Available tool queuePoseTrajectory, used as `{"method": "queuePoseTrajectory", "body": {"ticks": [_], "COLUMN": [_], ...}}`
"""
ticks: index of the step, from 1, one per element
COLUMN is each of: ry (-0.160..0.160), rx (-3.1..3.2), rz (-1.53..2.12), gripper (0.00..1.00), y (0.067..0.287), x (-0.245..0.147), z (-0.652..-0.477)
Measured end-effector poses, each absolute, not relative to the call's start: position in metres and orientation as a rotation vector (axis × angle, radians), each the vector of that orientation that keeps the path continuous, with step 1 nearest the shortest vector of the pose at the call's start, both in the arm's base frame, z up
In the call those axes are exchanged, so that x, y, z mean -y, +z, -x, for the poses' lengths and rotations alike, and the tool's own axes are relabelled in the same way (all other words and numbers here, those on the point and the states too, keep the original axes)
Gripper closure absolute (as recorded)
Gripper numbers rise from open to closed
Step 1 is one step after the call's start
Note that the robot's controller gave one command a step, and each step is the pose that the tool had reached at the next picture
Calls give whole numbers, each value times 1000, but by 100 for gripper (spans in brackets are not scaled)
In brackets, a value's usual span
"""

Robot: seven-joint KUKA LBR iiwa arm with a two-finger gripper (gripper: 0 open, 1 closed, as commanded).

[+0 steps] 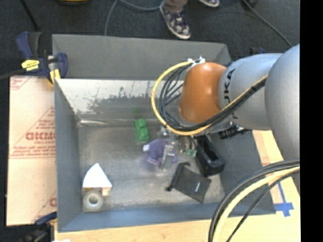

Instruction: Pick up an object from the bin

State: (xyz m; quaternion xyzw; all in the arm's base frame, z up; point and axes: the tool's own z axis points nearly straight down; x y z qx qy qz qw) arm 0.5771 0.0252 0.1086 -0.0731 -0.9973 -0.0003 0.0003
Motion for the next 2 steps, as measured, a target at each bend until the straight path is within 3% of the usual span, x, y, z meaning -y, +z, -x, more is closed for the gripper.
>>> {"method": "queuePoseTrajectory", "body": {"ticks": [2], "ry": [-1], "rx": [3134], "rz": [229], "gripper": [100], "y": [144], "x": [-25], "z": [-577]}}
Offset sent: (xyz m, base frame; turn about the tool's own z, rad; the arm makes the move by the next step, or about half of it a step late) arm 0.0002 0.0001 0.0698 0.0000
